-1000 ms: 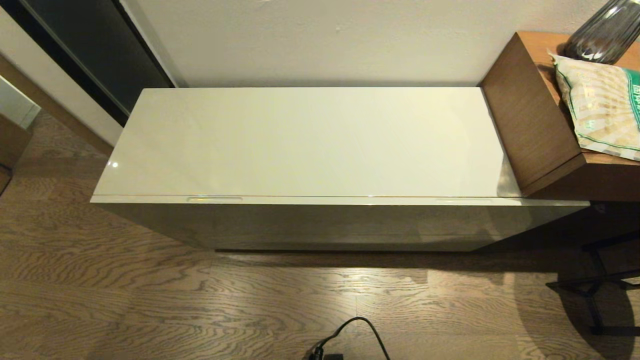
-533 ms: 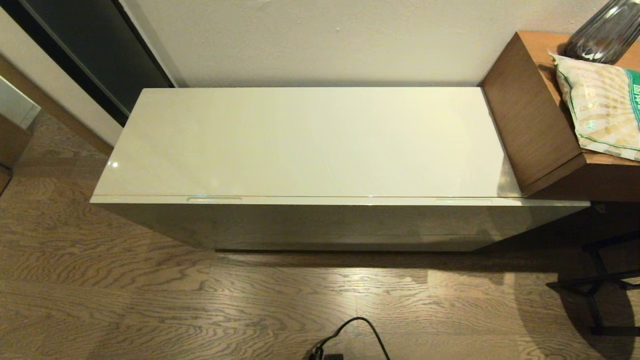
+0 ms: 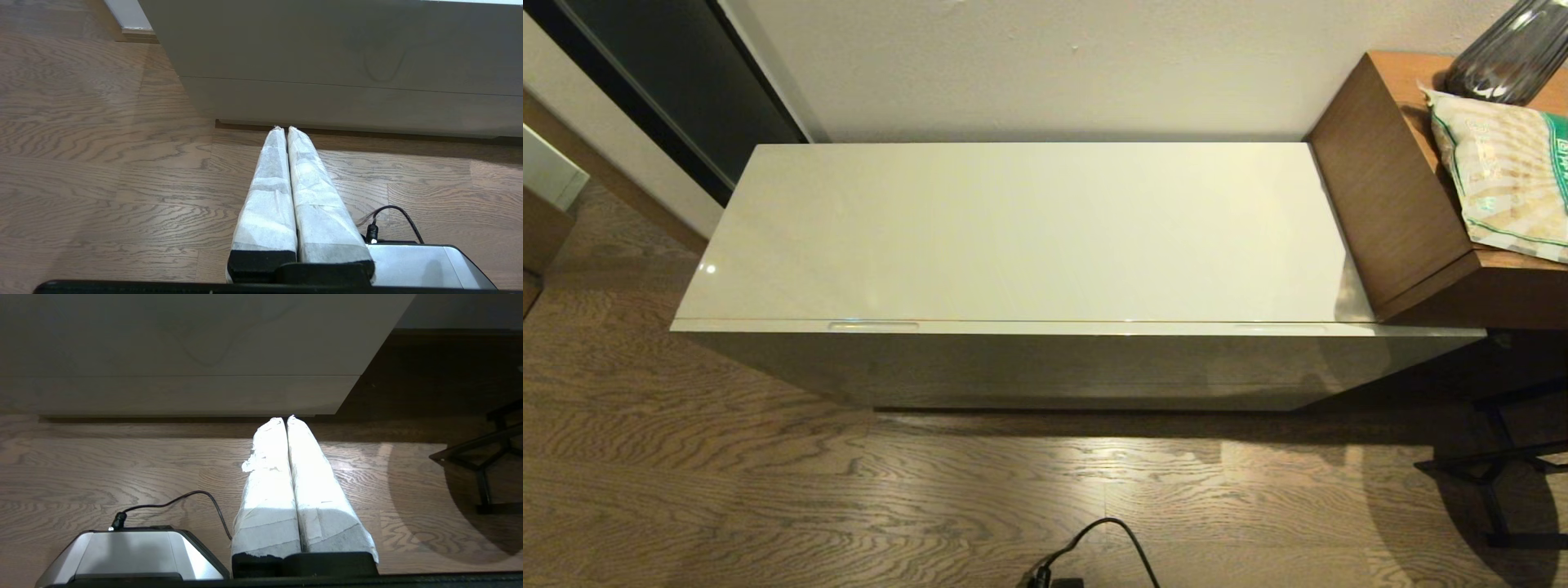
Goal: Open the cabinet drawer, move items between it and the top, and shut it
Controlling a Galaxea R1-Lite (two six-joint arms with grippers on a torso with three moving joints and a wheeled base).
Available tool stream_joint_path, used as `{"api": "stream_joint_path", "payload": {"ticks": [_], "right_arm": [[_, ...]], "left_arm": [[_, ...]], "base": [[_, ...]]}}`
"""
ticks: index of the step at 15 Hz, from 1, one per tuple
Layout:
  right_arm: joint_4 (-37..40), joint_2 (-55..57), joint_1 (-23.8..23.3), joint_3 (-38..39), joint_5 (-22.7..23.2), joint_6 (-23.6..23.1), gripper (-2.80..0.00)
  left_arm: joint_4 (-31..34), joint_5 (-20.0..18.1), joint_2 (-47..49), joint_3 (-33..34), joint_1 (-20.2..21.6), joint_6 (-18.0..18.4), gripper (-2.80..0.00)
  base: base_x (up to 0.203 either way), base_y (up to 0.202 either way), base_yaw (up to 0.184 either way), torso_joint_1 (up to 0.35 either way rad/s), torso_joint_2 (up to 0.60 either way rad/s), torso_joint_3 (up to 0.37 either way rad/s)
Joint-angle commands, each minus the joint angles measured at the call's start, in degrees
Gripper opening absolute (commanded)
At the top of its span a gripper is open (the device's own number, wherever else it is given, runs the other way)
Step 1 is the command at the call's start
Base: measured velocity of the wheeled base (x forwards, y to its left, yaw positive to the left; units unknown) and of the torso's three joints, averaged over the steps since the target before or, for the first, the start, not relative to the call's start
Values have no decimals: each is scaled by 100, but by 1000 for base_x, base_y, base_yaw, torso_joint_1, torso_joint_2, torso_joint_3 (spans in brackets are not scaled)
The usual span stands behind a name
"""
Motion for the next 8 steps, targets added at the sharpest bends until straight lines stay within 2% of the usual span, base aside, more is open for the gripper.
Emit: {"api": "stream_joint_path", "payload": {"ticks": [1, 8], "right_arm": [[-5, 26, 0, 7, -2, 8, -280], [-2, 26, 0, 7, -28, 8, -280]], "left_arm": [[4, 4, -9, 0, 0, -2, -280], [4, 4, -9, 0, 0, -2, -280]], "base": [[0, 0, 0, 0, 0, 0], [0, 0, 0, 0, 0, 0]]}}
